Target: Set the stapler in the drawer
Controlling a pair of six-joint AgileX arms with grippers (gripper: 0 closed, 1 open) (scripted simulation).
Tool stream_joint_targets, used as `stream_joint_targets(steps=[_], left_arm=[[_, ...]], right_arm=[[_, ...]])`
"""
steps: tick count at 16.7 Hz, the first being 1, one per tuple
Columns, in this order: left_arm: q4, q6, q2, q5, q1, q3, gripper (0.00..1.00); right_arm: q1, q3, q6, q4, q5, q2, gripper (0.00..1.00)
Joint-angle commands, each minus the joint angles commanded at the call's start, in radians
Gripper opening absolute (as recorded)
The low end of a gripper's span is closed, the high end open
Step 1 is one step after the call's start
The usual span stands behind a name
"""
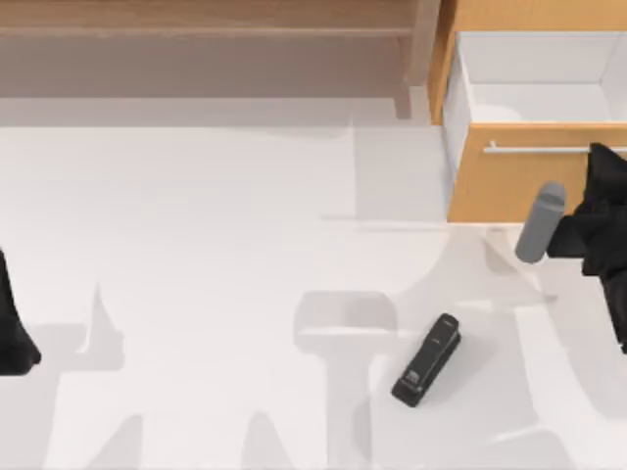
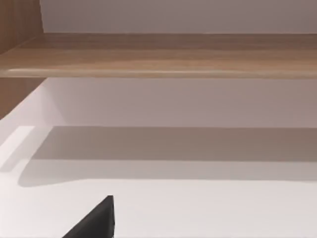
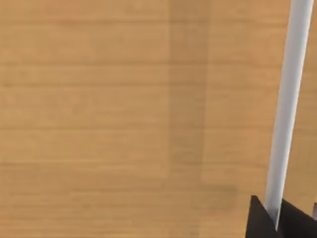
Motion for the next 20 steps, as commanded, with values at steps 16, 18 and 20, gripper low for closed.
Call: stream_joint_targets(steps=[16,18,20], left_arm=[[0.000,0.000,0.000,0.000,0.000,0.000,1.00],[0.000,0.000,0.000,0.000,0.000,0.000,1.00],[0.000,0.000,0.000,0.000,0.000,0.000,1.00]], right_arm=[[0.041,-0.153,0.001,0.097,0.041,-0.036,0.53],[0.041,-0.153,0.001,0.097,0.041,-0.036,0.68],[0.041,-0.153,0.001,0.097,0.041,-0.036,0.83]])
